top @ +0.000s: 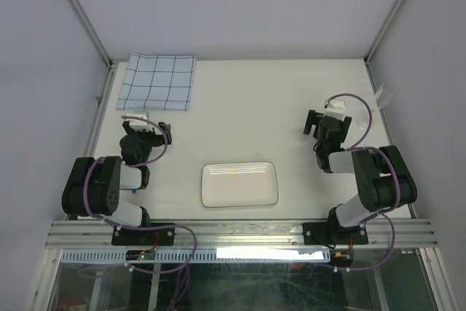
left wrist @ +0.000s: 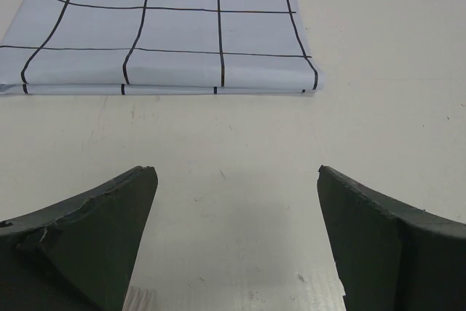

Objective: Set the dinner table for one person
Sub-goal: Move the napkin to the center of the board.

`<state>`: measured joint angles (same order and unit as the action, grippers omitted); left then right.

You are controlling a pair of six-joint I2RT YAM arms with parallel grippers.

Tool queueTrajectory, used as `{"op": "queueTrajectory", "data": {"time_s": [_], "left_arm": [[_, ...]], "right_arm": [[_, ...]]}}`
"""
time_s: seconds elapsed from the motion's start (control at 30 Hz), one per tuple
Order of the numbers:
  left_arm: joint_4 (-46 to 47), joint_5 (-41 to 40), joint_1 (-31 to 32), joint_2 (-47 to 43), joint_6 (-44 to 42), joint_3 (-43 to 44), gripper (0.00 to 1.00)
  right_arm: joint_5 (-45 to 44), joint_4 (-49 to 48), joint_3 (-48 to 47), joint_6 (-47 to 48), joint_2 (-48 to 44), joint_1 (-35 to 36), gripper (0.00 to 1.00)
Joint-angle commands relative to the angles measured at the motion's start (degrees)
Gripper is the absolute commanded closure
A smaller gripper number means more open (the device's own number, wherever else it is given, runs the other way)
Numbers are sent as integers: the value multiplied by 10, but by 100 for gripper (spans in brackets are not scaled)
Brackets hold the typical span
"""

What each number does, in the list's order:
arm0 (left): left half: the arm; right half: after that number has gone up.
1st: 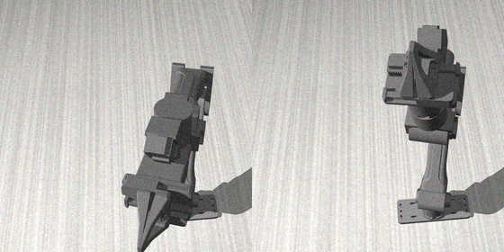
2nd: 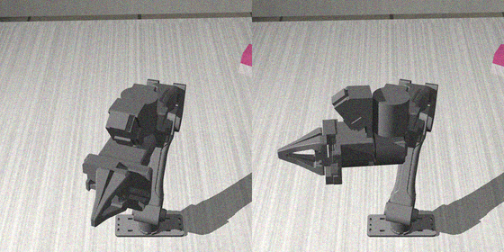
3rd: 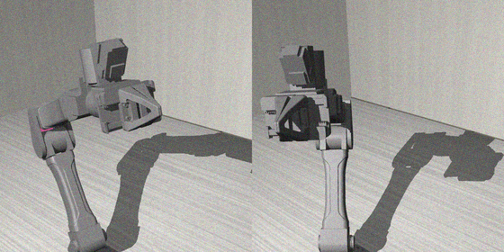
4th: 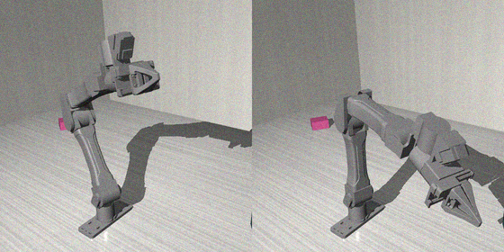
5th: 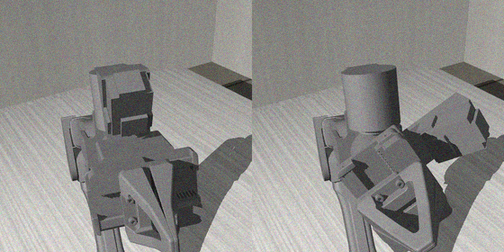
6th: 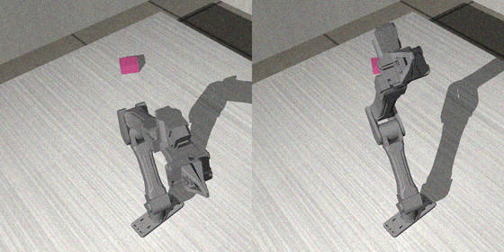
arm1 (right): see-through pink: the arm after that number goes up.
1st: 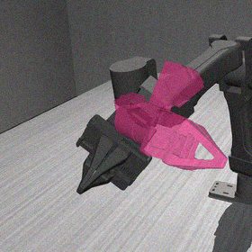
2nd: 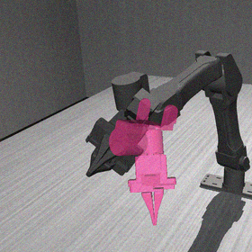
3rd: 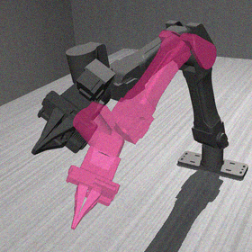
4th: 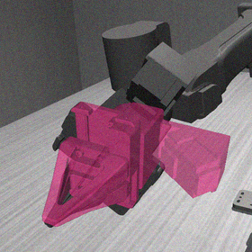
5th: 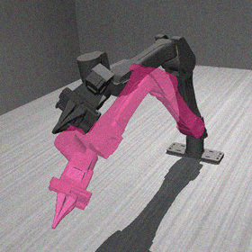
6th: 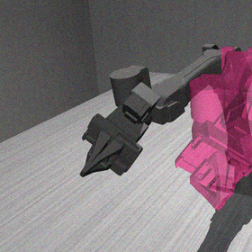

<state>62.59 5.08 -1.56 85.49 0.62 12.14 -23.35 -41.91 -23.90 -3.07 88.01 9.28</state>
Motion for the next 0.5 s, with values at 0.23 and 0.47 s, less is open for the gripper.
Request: {"op": "queueTrajectory", "data": {"time_s": [0.23, 0.47], "left_arm": [[31, 11, 0, 1, 2, 2, 1], [31, 11, -1, 1, 2, 2, 1]], "right_arm": [[-21, 3, -30, -13, -5, -1, 0], [-16, 1, -29, -11, -6, -1, 1]]}}
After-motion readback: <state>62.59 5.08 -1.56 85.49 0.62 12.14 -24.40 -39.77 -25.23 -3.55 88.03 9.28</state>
